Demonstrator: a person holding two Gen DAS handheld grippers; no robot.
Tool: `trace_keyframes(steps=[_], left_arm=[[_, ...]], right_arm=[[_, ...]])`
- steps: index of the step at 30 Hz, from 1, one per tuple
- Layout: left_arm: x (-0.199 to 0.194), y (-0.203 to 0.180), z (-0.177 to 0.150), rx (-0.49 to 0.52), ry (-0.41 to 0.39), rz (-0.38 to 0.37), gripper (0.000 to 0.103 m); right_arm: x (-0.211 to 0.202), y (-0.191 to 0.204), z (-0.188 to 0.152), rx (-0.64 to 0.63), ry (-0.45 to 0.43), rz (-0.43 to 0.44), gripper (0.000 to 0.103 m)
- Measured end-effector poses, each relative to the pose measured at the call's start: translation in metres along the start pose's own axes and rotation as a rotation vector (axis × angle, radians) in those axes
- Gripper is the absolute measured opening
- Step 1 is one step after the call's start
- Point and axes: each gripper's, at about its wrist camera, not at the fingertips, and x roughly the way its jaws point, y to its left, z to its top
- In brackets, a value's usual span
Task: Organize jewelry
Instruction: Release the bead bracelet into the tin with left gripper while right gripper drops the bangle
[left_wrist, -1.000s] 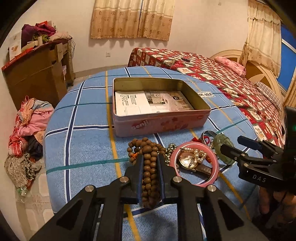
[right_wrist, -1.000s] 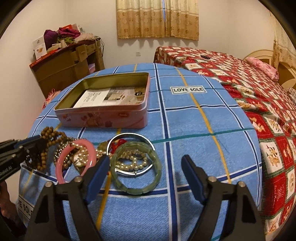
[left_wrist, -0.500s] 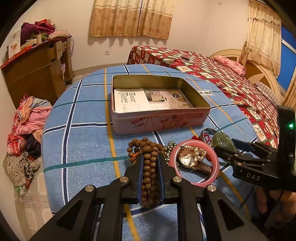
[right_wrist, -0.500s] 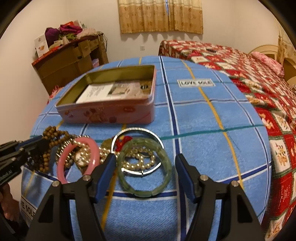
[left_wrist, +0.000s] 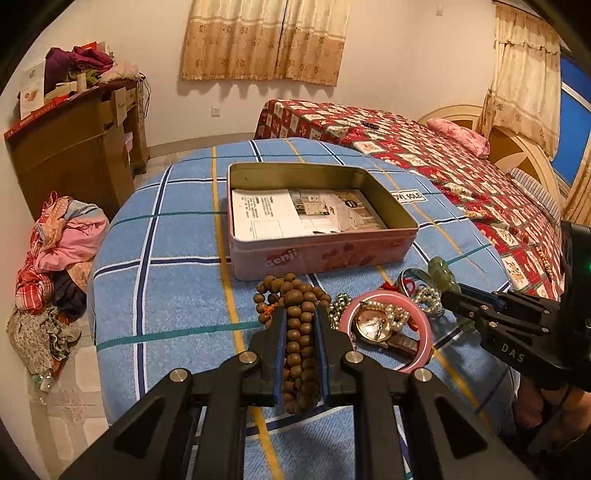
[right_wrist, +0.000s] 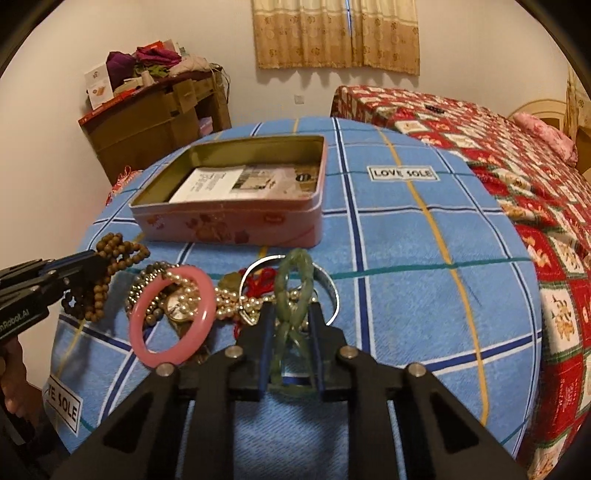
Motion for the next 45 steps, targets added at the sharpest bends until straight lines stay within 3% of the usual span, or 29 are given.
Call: trace_keyframes(steps=[23,45], left_arm=[[-0.014,0.001,0.029,0.019,-0.073,0.004,0.014],[0.009,0.005,0.075,0.073,-0.096,0.035,0.014]], right_arm=[[-0.01,0.005,0.025,-0.033,-0.057,0.042,0.02],[0.011,0.008,0.075,-0.054,-0.055,0.087,0.02]])
